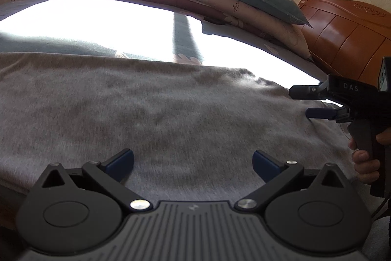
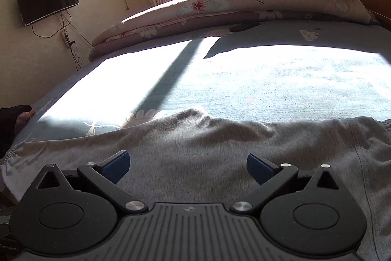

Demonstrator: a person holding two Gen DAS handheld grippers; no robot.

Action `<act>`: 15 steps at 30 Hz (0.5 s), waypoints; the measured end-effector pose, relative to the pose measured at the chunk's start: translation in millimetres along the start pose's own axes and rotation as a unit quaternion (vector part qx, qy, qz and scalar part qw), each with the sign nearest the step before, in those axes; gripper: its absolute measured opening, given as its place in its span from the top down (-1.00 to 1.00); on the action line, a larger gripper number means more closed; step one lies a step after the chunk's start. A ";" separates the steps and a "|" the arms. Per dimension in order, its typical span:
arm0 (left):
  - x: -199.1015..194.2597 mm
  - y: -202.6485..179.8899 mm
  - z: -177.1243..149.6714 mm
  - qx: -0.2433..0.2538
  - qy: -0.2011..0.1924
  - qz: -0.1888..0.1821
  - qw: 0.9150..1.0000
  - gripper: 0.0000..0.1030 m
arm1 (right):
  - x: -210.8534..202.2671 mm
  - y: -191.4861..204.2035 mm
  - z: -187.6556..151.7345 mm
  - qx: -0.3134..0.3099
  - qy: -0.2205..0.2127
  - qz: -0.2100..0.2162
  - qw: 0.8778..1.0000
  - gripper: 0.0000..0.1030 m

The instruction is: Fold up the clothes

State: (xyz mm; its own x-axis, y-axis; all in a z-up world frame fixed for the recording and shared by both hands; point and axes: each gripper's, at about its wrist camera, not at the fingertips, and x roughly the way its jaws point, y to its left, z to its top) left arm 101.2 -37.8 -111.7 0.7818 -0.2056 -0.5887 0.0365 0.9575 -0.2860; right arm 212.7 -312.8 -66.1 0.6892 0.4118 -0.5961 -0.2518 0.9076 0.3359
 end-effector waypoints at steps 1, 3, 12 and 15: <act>0.1 -0.2 0.2 0.005 0.002 -0.001 1.000 -0.99 | 12.3 -9.3 0.0 0.015 0.028 -0.003 0.999 -1.00; 0.2 0.7 0.5 0.012 0.004 -0.006 1.000 -0.99 | 13.6 -22.8 -4.4 0.013 0.034 -0.007 0.999 -1.00; 1.9 1.3 -3.7 0.032 -0.015 -0.015 0.999 -0.99 | 17.8 -6.8 53.5 0.020 0.010 0.074 0.997 -1.00; 1.0 2.6 -5.4 0.043 -0.018 -0.021 0.999 -0.99 | 68.7 -9.8 63.3 0.033 0.059 0.068 0.995 -1.00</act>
State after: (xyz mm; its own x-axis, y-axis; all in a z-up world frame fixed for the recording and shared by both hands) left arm 98.7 -36.7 -117.1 0.8009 -0.2395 -0.5489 0.1212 0.9624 -0.2431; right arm 305.6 -298.5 -64.2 0.5657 0.5409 -0.6224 -0.2899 0.8371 0.4640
